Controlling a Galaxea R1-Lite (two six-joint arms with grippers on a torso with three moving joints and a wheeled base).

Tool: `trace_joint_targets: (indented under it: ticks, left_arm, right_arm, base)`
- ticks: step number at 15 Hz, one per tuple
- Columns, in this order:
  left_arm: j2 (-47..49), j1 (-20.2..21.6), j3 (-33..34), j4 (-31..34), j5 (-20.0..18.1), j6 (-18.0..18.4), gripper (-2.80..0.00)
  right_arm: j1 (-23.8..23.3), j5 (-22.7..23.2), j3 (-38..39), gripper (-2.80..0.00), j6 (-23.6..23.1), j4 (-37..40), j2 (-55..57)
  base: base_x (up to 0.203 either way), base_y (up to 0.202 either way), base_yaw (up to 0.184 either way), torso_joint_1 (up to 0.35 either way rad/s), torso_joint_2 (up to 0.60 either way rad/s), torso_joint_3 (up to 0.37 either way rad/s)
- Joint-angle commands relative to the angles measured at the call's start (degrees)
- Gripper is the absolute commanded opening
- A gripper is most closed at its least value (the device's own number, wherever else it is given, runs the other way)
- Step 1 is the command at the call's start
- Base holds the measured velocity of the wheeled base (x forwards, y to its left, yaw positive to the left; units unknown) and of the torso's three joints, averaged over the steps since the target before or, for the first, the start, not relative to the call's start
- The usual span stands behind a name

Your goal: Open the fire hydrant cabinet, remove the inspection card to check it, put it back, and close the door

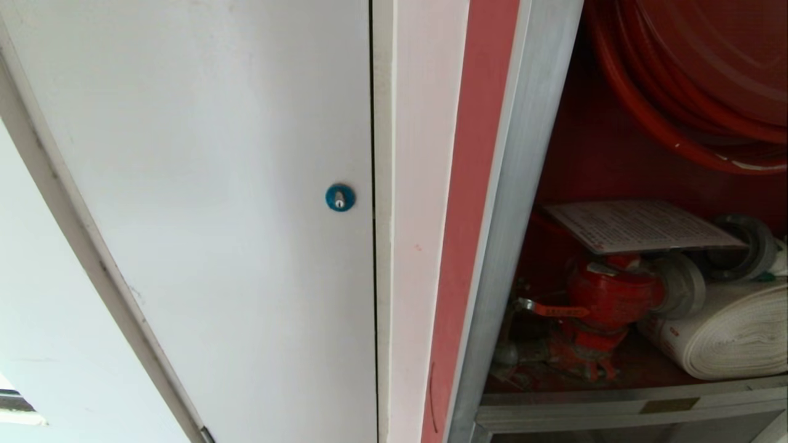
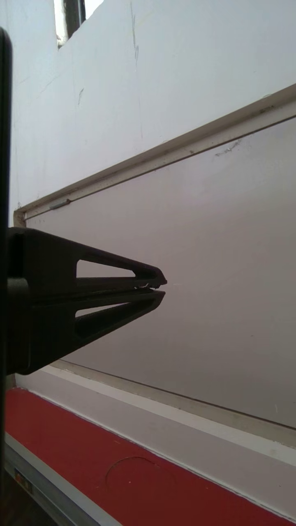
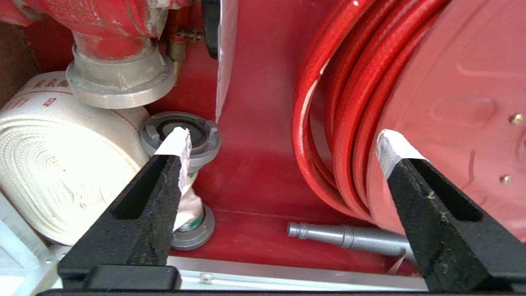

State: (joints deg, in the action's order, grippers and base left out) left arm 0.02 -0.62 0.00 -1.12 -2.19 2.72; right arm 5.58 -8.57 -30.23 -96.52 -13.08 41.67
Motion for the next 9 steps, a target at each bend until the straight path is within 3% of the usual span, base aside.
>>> trace_joint_targets:
  ticks: [1, 2, 9]
  left_arm:
    - [-0.02, 0.01, 0.70, -0.02, 0.00, 0.01, -2.80]
    - [-0.02, 0.01, 0.70, -0.02, 0.00, 0.01, -2.80]
    - [-0.02, 0.01, 0.70, -0.02, 0.00, 0.01, -2.80]
  right_arm:
    - [0.04, -0.04, 1.06, 0.00, 2.35, -0.09, -1.18]
    - [0.06, 0.05, 1.63, 0.00, 4.52, -0.15, -1.07]
    - [1.86, 0.45, 1.69, 0.00, 6.38, -6.03, 6.93]
  base:
    - [0.000, 0.000, 0.000, 0.000, 0.00, 0.000]
    - [0.000, 0.000, 0.000, 0.000, 0.00, 0.000]
    - [0.000, 0.000, 0.000, 0.000, 0.00, 0.000]
